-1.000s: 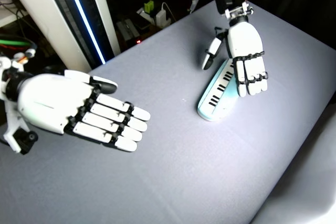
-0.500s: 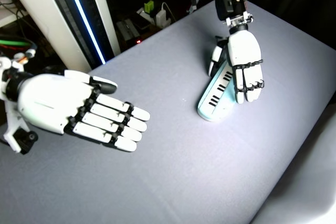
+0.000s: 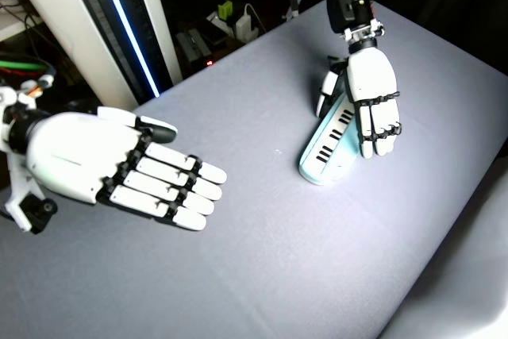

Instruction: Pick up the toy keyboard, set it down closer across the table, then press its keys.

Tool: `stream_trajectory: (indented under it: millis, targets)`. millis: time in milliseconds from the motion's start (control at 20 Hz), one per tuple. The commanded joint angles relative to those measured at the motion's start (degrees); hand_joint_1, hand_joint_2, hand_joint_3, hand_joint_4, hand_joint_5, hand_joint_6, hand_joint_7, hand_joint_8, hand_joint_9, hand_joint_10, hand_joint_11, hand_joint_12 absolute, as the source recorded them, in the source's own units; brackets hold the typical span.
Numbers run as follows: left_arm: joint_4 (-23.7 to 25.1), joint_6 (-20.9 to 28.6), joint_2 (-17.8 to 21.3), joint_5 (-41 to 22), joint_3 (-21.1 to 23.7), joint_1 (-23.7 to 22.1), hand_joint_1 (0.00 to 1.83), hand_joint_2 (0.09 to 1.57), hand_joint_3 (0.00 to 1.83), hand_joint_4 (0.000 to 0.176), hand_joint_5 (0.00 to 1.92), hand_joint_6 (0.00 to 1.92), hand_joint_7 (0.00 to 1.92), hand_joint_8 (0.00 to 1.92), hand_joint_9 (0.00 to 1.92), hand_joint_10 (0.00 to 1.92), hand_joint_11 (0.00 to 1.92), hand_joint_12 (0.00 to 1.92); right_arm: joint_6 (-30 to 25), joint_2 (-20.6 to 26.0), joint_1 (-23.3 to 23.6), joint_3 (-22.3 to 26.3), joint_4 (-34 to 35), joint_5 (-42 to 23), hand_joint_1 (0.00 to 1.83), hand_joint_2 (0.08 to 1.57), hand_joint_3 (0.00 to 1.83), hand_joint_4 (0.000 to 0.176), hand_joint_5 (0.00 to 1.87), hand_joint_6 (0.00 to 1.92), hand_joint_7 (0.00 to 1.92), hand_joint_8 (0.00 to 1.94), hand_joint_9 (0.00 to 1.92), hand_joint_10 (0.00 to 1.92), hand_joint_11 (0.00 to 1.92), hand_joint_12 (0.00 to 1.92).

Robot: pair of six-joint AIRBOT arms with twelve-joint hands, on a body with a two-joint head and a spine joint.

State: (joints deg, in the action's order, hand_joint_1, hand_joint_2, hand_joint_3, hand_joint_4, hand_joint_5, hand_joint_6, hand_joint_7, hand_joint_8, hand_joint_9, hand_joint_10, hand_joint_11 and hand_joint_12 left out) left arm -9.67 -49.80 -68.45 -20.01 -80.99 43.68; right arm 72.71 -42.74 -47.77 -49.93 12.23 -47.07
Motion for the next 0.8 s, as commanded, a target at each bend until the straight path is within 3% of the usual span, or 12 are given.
stream_trajectory:
  millis: [0, 200, 250, 300, 350, 400, 450, 550, 600, 750]
  targets:
    - [0.5, -0.8, -0.4, -4.2, -0.3, -0.5, 1.1, 1.07, 0.0, 0.057, 0.0, 0.0, 0.0, 0.0, 0.13, 0.03, 0.0, 1.26, -0.2, 0.1, 0.3, 0.0, 0.1, -7.0, 0.02, 1.15, 0.01, 0.0, 0.0, 0.0, 0.0, 0.0, 0.0, 0.0, 0.0, 0.0]
    - [0.5, -0.8, -0.5, -4.1, -0.4, -0.5, 1.12, 1.08, 0.0, 0.057, 0.0, 0.0, 0.01, 0.0, 0.16, 0.04, 0.0, 1.35, -0.2, 0.0, 0.3, 0.0, 0.1, -7.0, 0.02, 1.15, 0.01, 0.0, 0.0, 0.0, 0.0, 0.0, 0.0, 0.0, 0.0, 0.0]
    - [0.5, -0.8, -0.6, -4.1, -0.4, -0.5, 1.24, 1.09, 0.0, 0.0, 0.27, 0.0, 0.37, 0.12, 0.4, 0.6, 0.23, 1.58, -0.2, 0.0, 0.3, 0.0, 0.1, -7.0, 0.04, 1.16, 0.01, 0.0, 0.0, 0.0, 0.0, 0.0, 0.0, 0.0, 0.0, 0.0]
    - [0.5, -0.8, -0.6, -4.0, -0.5, -0.5, 1.28, 1.09, 0.0, 0.0, 0.33, 0.0, 0.47, 0.13, 0.35, 1.01, 0.29, 1.66, -0.2, 0.0, 0.3, 0.0, 0.1, -7.0, 0.04, 1.17, 0.01, 0.0, 0.0, 0.0, 0.0, 0.0, 0.0, 0.0, 0.0, 0.0]
    - [0.5, -0.7, -0.7, -4.0, -0.5, -0.5, 1.28, 1.09, 0.0, 0.0, 0.33, 0.0, 0.47, 0.13, 0.35, 1.01, 0.29, 1.66, -0.2, 0.0, 0.3, 0.0, 0.1, -7.0, 0.04, 1.17, 0.01, 0.0, 0.0, 0.0, 0.0, 0.0, 0.0, 0.0, 0.0, 0.0]
    - [0.5, -0.6, -0.7, -4.0, -0.5, -0.5, 1.35, 1.1, 0.0, 0.0, 0.41, 0.69, 0.39, 0.87, 0.37, 1.5, 0.41, 1.87, -0.2, 0.0, 0.2, 0.0, 0.1, -7.0, 0.04, 1.18, 0.01, 0.0, 0.0, 0.0, 0.0, 0.0, 0.0, 0.0, 0.0, 0.0]
    - [0.5, -0.6, -0.7, -4.0, -0.6, -0.5, 1.36, 1.1, 0.0, 0.0, 0.33, 0.91, 0.3, 1.13, 0.35, 1.61, 0.43, 1.9, -0.2, 0.0, 0.2, 0.0, 0.1, -7.0, 0.04, 1.18, 0.01, 0.0, 0.0, 0.0, 0.0, 0.0, 0.0, 0.0, 0.0, 0.0]
    - [0.5, -0.5, -0.7, -4.0, -0.6, -0.5, 1.36, 1.1, 0.0, 0.0, 0.27, 1.07, 0.26, 1.23, 0.34, 1.64, 0.42, 1.92, -0.2, -0.1, 0.2, 0.0, 0.1, -7.0, 0.04, 1.18, 0.01, 0.0, 0.0, 0.0, 0.0, 0.0, 0.0, 0.0, 0.0, 0.0]
    - [0.5, -0.5, -0.7, -4.0, -0.6, -0.5, 1.35, 1.09, 0.0, 0.0, 0.25, 1.07, 0.23, 1.16, 0.29, 1.52, 0.33, 1.87, -0.2, -0.1, 0.2, -0.1, 0.1, -7.0, 0.05, 1.19, 0.02, 0.0, 0.0, 0.0, 0.0, 0.0, 0.0, 0.0, 0.0, 0.0]
    - [0.8, -0.5, -0.7, -4.4, -0.4, -0.6, 1.35, 1.09, 0.0, 0.0, 0.24, 1.06, 0.24, 1.11, 0.29, 1.48, 0.3, 1.85, -0.2, -0.1, 0.2, -0.1, 0.2, -7.0, 0.04, 1.19, 0.02, 0.0, 0.0, 0.0, 0.0, 0.0, 0.0, 0.0, 0.0, 0.0]
